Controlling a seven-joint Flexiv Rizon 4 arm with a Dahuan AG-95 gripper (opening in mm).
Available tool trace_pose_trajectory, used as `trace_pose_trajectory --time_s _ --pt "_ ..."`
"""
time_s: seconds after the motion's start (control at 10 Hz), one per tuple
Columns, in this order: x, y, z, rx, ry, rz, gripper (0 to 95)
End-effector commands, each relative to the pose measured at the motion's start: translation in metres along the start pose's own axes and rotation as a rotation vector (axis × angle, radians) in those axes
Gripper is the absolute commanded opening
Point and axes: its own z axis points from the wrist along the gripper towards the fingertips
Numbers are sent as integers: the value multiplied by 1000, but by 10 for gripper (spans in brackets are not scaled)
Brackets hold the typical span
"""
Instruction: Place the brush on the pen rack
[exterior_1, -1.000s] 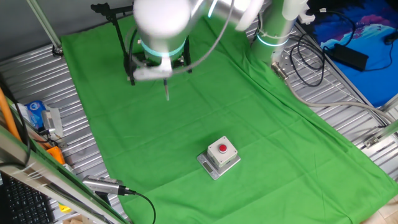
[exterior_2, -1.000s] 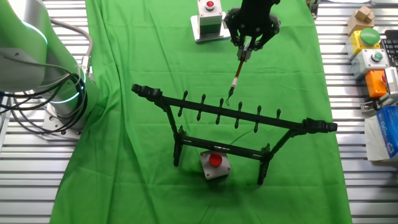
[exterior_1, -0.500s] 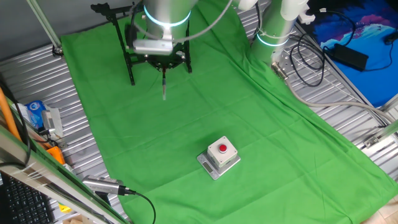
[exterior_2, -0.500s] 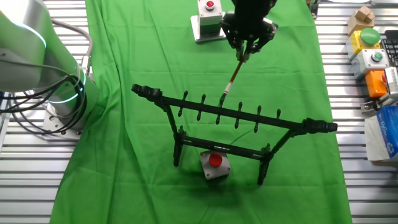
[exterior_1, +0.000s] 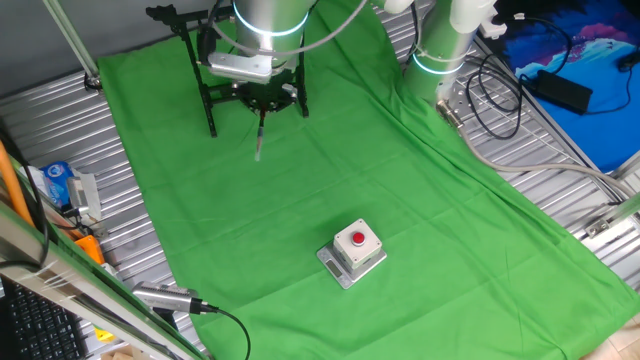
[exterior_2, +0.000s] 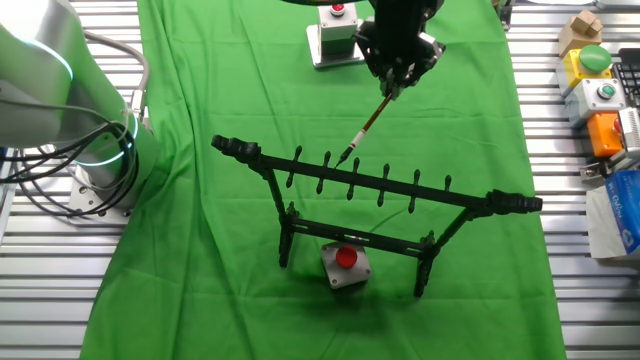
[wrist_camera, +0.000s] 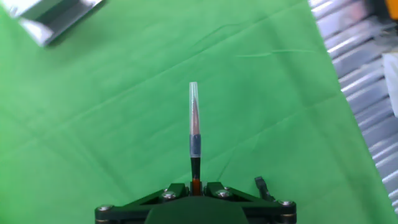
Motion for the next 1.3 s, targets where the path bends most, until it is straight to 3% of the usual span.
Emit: trace_pose_trajectory --time_s 0.1,0.4,0.5,0.6,0.7,0.9,1.1,1.2,1.3 --pt "0 0 0 0 -8 22 0" --pt "0 0 0 4 1 52 0" --pt "0 0 0 26 36 10 0" --pt "0 0 0 52 94 -75 0" --pt "0 0 0 73 129 -135 0" --pt "-3 2 0 119 270 -295 0" --pt "-10 8 0 108 385 -276 0" --pt "-14 11 1 136 441 -287 0" --pt "-17 15 1 171 526 -327 0"
